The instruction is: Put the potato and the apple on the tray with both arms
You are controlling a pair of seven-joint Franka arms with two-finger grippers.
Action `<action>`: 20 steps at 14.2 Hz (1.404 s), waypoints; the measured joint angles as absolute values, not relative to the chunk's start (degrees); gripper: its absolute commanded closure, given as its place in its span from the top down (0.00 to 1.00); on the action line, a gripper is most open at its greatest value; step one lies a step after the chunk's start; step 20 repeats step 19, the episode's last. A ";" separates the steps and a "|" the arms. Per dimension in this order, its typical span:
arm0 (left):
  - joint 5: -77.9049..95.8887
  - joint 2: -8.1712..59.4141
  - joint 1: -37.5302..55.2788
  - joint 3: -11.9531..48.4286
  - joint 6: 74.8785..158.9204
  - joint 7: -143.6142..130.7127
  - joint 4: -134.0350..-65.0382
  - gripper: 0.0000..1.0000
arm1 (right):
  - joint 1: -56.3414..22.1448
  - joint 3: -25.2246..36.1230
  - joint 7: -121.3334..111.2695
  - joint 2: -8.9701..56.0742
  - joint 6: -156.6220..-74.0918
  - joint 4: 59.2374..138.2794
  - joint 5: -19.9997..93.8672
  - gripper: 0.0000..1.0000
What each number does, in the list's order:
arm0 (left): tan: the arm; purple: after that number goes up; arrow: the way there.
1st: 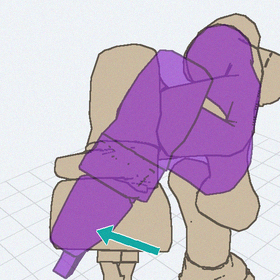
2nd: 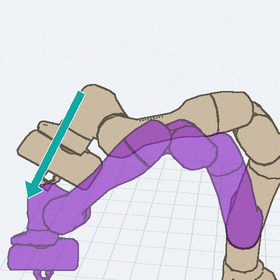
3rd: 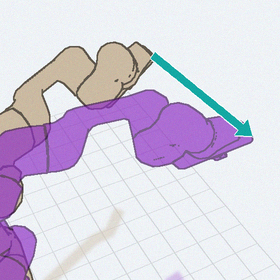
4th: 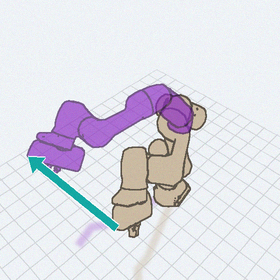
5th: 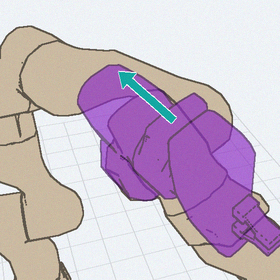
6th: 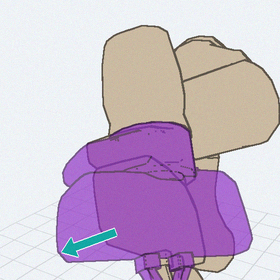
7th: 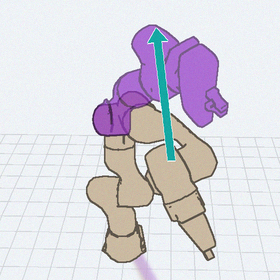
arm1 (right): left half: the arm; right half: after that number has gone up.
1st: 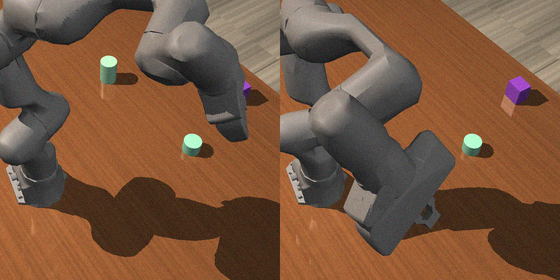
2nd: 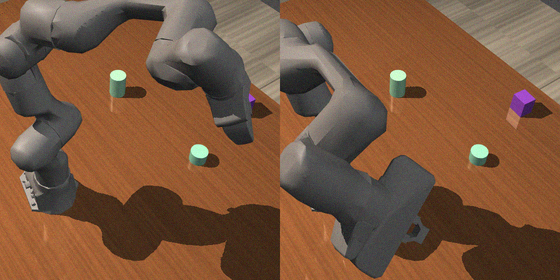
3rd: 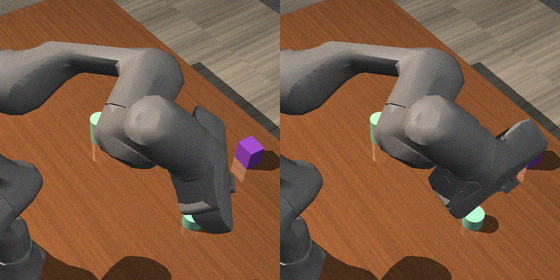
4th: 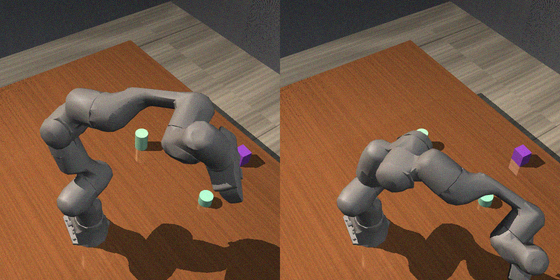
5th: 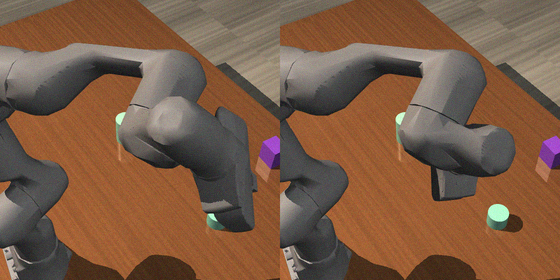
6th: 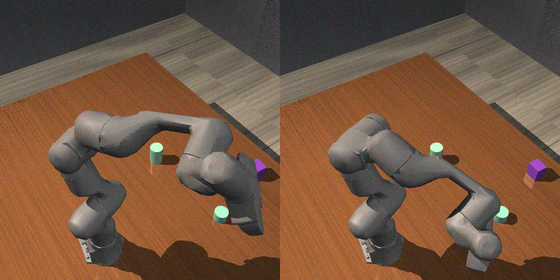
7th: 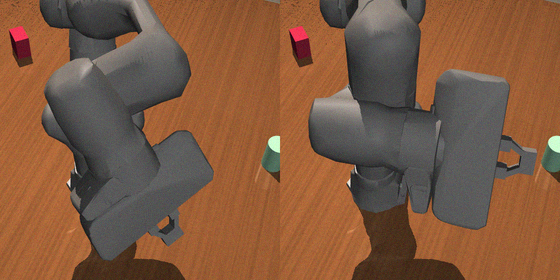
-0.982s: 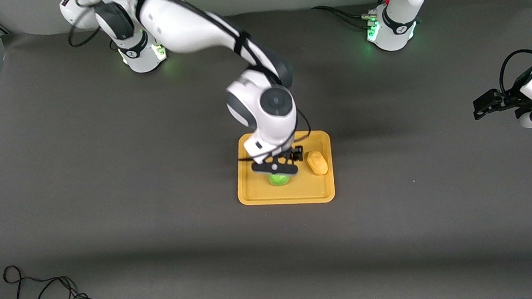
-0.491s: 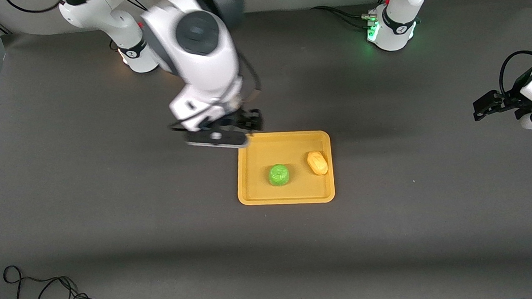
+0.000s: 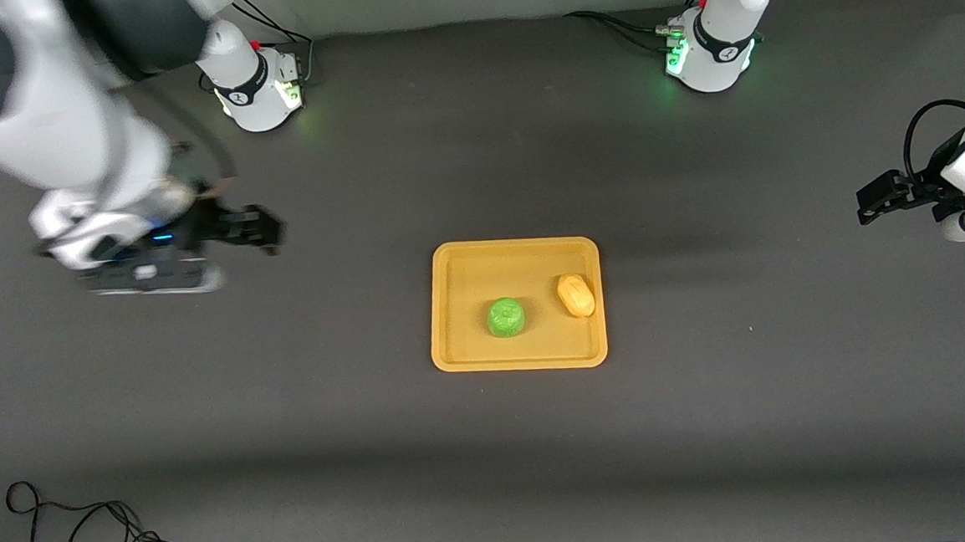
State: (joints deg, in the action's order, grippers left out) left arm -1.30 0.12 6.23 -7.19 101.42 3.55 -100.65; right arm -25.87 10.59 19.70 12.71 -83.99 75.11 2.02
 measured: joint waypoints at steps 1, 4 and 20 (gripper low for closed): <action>-1.30 0.12 6.24 -7.20 101.42 3.55 -100.63 0.99 | -22.59 9.98 16.85 10.64 -84.60 77.72 2.02 1.00; -1.30 0.10 6.24 -7.22 101.25 3.55 -100.57 0.99 | -12.17 5.18 11.79 6.40 -85.72 82.60 1.82 1.00; -1.28 -0.50 6.15 -7.39 99.65 3.46 -99.95 0.99 | -1.59 3.14 1.12 3.32 -89.41 87.71 1.29 1.00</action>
